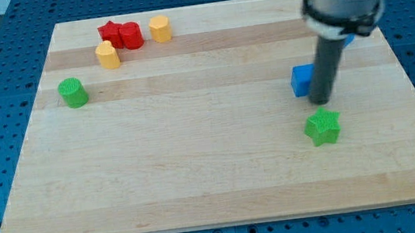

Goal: Move the blue cube to the right of the green circle

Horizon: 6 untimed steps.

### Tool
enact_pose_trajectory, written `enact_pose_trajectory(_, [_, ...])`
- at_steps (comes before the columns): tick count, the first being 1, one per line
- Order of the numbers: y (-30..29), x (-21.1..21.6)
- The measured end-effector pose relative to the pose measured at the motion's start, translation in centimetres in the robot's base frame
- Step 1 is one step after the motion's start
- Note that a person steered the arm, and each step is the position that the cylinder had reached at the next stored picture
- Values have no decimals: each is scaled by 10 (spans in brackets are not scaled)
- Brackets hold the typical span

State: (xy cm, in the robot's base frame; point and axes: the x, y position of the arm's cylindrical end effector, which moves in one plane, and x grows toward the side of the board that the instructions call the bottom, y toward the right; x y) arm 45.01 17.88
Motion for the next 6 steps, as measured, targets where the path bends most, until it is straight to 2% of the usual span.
enact_pose_trajectory(1, [37,-11])
enact_pose_trajectory(3, [-153,-25])
enact_pose_trajectory(5, [-91,-77])
enact_pose_trajectory(6, [-177,-61])
